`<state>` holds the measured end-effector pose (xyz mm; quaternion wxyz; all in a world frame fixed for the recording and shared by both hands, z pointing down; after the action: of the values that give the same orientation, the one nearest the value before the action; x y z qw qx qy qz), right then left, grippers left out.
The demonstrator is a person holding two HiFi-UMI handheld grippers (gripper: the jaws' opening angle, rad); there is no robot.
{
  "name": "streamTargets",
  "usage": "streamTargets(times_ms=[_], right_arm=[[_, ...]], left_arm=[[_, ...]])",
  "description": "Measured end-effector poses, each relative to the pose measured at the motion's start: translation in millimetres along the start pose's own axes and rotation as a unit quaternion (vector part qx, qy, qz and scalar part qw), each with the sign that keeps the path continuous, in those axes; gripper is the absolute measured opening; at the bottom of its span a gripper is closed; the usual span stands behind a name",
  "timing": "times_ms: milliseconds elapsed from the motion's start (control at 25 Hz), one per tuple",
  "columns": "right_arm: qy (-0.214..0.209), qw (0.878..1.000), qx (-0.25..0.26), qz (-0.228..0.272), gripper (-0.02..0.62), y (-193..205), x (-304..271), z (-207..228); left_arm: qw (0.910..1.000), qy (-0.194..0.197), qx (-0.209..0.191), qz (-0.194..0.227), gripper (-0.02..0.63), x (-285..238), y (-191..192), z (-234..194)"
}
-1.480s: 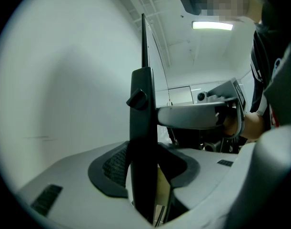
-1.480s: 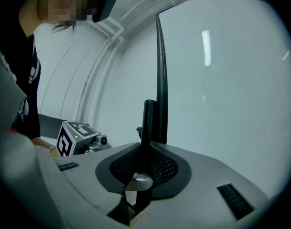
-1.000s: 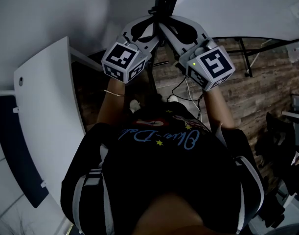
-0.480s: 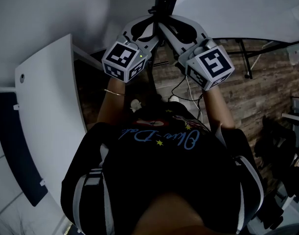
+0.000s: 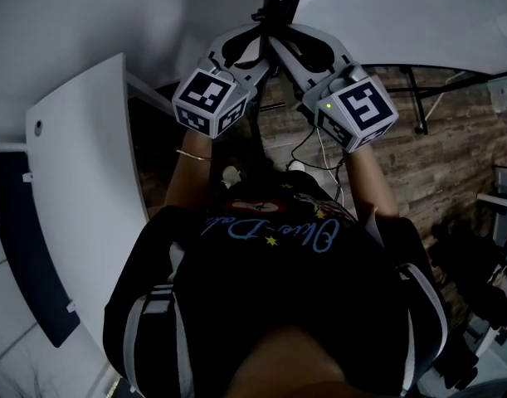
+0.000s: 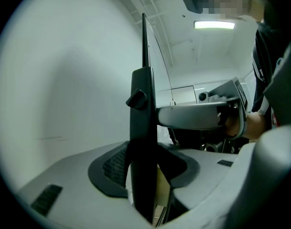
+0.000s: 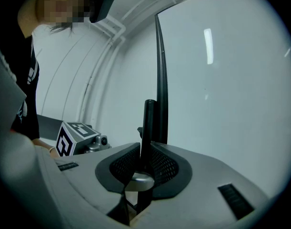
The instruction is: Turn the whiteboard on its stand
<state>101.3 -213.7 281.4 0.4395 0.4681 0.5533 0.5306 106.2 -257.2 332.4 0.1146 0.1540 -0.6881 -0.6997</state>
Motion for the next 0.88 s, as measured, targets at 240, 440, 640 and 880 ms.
streamTargets(times_ms=[240,440,640,880], right_arm=[[-0.002,1.000,-0.001,-0.002,0.060,0.1,-3.7,-3.5],[-0.003,1.000,-0.001,-0.002,0.060,-1.3,-6.6,-6.7],[-0.003,1.000,0.003,-0.004,0.063,-2.8,-9.2,-10.6],[-0.008,1.000,0.003,-0.002,0.063,-2.4,-14.9,-16.3]], left_arm=[[1.0000,-0.002,0.001,0.001,0.164,4.3,-0.3,-3.2],[1.0000,-0.004,0.001,0.001,0.164,8.1,-1.7,-5.4],[1.0000,-0.004,0.002,0.001,0.164,11.9,-2.1,-6.9],[1.0000,-0.009,0.003,0.001,0.164,18.9,-1.1,-11.2]])
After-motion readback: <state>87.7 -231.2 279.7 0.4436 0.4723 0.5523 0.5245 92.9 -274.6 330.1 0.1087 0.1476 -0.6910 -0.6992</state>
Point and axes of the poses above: the fingertips, and each gripper's own axes: x backward along the fingers, z to its right, y out of its underside, the point moved 3 cm from there along x, backward along the fingers, and after that the axes turned 5 degrees about -y, right-handed, at the moved point
